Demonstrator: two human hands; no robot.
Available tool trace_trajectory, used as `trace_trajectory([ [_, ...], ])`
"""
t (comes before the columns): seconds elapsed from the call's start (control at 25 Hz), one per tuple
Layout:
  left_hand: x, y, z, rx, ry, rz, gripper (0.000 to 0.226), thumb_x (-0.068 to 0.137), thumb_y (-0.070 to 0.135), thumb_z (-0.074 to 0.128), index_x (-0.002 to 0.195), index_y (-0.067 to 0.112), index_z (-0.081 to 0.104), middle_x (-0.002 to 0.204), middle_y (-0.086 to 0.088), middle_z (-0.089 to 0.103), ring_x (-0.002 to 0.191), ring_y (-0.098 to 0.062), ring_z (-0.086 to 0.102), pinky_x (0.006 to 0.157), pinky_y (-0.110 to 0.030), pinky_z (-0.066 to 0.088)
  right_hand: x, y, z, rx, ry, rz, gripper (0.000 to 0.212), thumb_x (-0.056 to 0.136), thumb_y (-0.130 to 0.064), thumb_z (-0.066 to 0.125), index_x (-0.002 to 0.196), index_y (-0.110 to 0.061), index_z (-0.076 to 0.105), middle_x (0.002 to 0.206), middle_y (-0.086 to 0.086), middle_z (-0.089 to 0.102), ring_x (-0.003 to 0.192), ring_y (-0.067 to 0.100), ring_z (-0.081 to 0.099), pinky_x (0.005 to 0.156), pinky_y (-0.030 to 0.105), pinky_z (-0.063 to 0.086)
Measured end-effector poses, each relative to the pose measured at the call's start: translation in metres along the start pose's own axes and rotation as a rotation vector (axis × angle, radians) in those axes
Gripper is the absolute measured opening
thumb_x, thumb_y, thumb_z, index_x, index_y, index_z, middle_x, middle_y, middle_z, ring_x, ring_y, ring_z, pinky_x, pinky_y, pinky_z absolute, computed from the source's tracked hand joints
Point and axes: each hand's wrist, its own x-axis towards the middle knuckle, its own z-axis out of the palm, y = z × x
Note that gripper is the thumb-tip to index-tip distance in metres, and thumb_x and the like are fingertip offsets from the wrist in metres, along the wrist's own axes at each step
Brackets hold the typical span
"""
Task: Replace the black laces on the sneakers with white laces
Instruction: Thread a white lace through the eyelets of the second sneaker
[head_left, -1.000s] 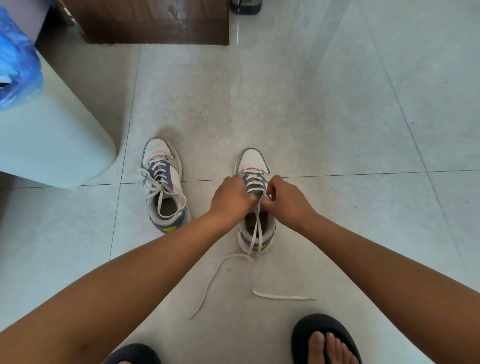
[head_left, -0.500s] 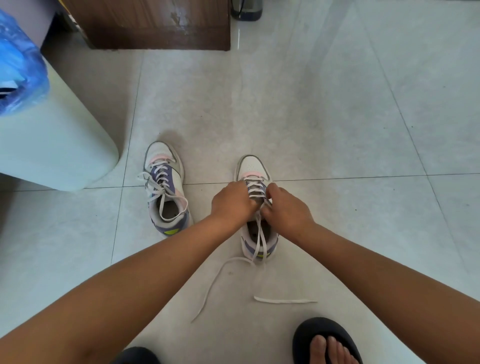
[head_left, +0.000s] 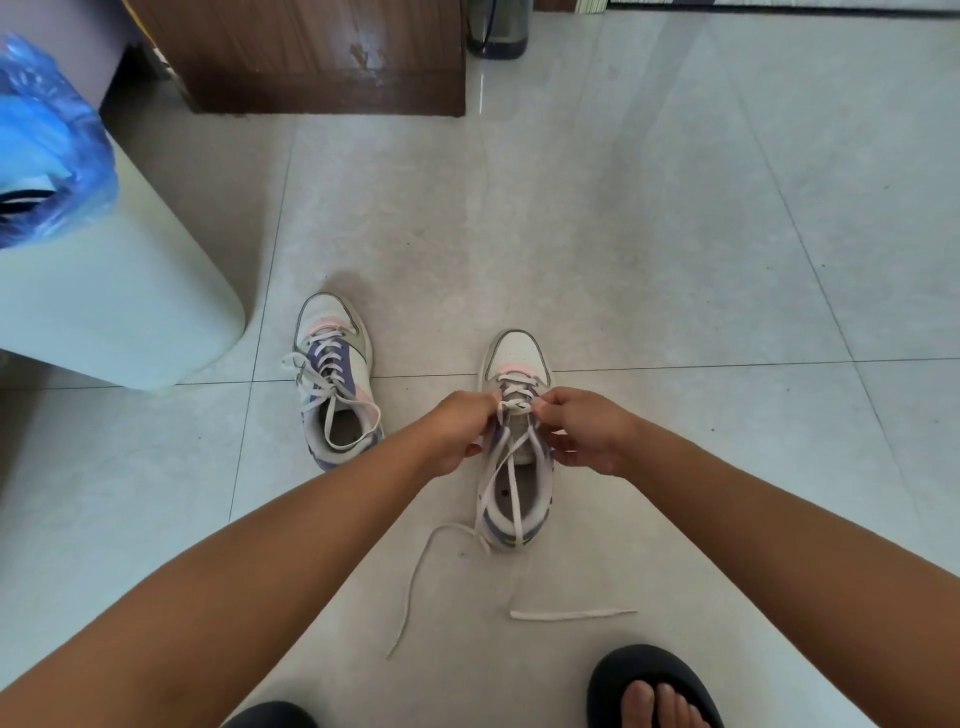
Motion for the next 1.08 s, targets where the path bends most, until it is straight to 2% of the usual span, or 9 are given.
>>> trace_trajectory([
  [0.12, -0.001, -0.006, -0.013, -0.016, -0.126, 0.010, 0.027, 0.094, 0.039, 0.048, 0.077, 0.020, 0.057, 0.072, 0.002, 0.053, 0.070, -0.013, 0.049, 0.071, -0.029, 0.041, -0.003, 0.005, -0.007, -0.214, -0.015, -0.118, 0.020, 0.100, -0.019, 0.044, 0.080, -0.014, 0.045, 0.083, 0.007, 0.053, 0.070, 0.018, 0.047, 0.064, 0.029, 0.043],
  [0.24, 0.004, -0.006, -0.033, 0.918, -0.020, 0.218, 0.023, 0.090, 0.031, 0.054, 0.078, 0.012, 0.055, 0.079, -0.006, 0.054, 0.077, -0.023, 0.052, 0.063, -0.029, 0.038, -0.002, 0.009, -0.008, -1.220, 0.127, -0.363, 0.012, 0.098, -0.017, 0.041, 0.107, -0.009, 0.044, 0.105, 0.014, 0.056, 0.089, 0.031, 0.056, 0.067, 0.032, 0.037],
  [0.32, 0.005, -0.004, -0.039, 1.227, 0.213, 0.329, 0.014, 0.089, 0.024, 0.051, 0.084, 0.011, 0.053, 0.088, -0.008, 0.054, 0.083, -0.028, 0.053, 0.066, -0.030, 0.036, -0.002, 0.012, -0.008, -1.356, 0.219, -0.331, 0.026, 0.095, -0.016, 0.043, 0.119, -0.006, 0.038, 0.113, 0.015, 0.055, 0.097, 0.034, 0.058, 0.067, 0.033, 0.037],
  [0.48, 0.002, -0.001, -0.027, -0.061, 0.176, 0.076, 0.022, 0.087, -0.001, 0.048, 0.068, 0.010, 0.049, 0.074, -0.009, 0.056, 0.073, -0.022, 0.053, 0.069, -0.031, 0.048, -0.002, 0.011, -0.013, -0.587, 0.239, -0.083, 0.011, 0.094, -0.015, 0.050, 0.094, -0.005, 0.050, 0.096, 0.021, 0.062, 0.072, 0.028, 0.062, 0.062, 0.039, 0.055],
  [0.6, -0.004, -0.003, -0.019, -0.585, -0.103, 0.010, 0.025, 0.087, -0.008, 0.035, 0.067, 0.002, 0.048, 0.067, -0.014, 0.061, 0.066, -0.022, 0.059, 0.068, -0.031, 0.055, -0.002, 0.012, -0.011, -0.824, 0.263, -0.125, 0.012, 0.094, -0.019, 0.046, 0.088, -0.010, 0.048, 0.099, 0.018, 0.063, 0.082, 0.030, 0.061, 0.065, 0.035, 0.048],
  [0.72, -0.004, -0.005, -0.018, -0.230, 0.072, 0.062, 0.025, 0.089, -0.006, 0.035, 0.069, 0.009, 0.039, 0.065, -0.014, 0.055, 0.051, -0.018, 0.055, 0.046, -0.026, 0.047, 0.002, 0.019, -0.002, -0.978, 0.349, -0.213, 0.018, 0.095, -0.020, 0.041, 0.086, -0.007, 0.050, 0.096, 0.015, 0.062, 0.085, 0.033, 0.056, 0.063, 0.032, 0.034],
  [0.92, -0.001, 0.010, -0.033, 0.606, 0.345, 0.226, 0.003, 0.094, 0.009, 0.042, 0.096, 0.010, 0.044, 0.096, -0.015, 0.061, 0.077, -0.032, 0.059, 0.057, -0.031, 0.037, 0.001, 0.012, -0.010, 0.620, 0.153, -0.030, 0.031, 0.090, -0.010, 0.046, 0.059, -0.008, 0.047, 0.057, 0.007, 0.052, 0.061, 0.021, 0.053, 0.067, 0.029, 0.047],
  [1.0, -0.001, 0.007, -0.039, 1.063, 0.437, 0.237, 0.024, 0.093, 0.003, 0.043, 0.117, 0.006, 0.040, 0.105, -0.014, 0.060, 0.092, -0.032, 0.060, 0.065, -0.034, 0.038, -0.001, 0.012, -0.022, 0.715, 0.060, -0.043, 0.033, 0.093, -0.013, 0.046, 0.061, -0.013, 0.039, 0.048, 0.001, 0.037, 0.052, 0.016, 0.042, 0.070, 0.032, 0.050],
  [1.08, 0.000, 0.009, -0.036, 1.039, 0.411, 0.262, 0.024, 0.094, 0.004, 0.044, 0.117, 0.004, 0.050, 0.112, -0.013, 0.058, 0.103, -0.030, 0.055, 0.075, -0.035, 0.041, -0.002, 0.012, -0.026, 0.421, 0.073, -0.110, 0.027, 0.092, -0.010, 0.054, 0.069, -0.015, 0.040, 0.054, 0.001, 0.036, 0.050, 0.013, 0.037, 0.065, 0.033, 0.051],
])
